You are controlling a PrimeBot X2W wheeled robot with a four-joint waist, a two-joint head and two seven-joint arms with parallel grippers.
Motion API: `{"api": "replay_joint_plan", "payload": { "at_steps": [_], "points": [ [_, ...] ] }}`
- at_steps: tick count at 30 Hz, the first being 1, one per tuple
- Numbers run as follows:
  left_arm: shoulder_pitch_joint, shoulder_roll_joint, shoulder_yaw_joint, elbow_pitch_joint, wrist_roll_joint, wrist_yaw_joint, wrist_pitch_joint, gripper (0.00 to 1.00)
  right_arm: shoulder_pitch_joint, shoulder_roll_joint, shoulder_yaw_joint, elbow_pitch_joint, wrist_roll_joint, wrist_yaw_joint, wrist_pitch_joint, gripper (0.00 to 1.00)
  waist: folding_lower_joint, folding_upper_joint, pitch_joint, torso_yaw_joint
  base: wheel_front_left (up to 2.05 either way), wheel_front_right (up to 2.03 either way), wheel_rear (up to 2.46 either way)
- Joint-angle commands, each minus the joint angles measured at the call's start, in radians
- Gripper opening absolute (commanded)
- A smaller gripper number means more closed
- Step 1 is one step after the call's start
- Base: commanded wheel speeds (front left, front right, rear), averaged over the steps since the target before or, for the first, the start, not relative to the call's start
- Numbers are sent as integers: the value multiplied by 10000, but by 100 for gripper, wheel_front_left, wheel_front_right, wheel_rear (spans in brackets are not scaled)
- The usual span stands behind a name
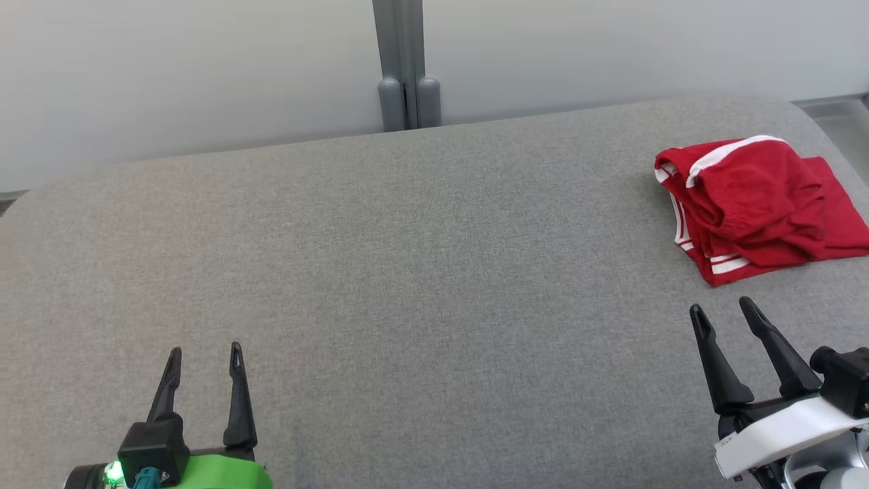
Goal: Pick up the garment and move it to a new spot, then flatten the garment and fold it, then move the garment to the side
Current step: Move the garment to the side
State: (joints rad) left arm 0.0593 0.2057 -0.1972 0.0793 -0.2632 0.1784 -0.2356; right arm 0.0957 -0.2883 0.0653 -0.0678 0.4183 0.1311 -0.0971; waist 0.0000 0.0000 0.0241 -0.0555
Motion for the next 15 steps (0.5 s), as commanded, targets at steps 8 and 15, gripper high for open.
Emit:
{"api": "replay_joint_plan", "payload": {
  "at_steps": [8,15],
  "points": [
    [503,155,-140,179,-254,-242,-25,100,697,202,-336,-415,-327,-7,361,100,0,0,-558,243,0,0,0],
    [533,228,-278,486,-254,-354,3,100,889,224,-394,-568,-419,-7,506,100,0,0,-689,201,0,0,0]
  ]
}}
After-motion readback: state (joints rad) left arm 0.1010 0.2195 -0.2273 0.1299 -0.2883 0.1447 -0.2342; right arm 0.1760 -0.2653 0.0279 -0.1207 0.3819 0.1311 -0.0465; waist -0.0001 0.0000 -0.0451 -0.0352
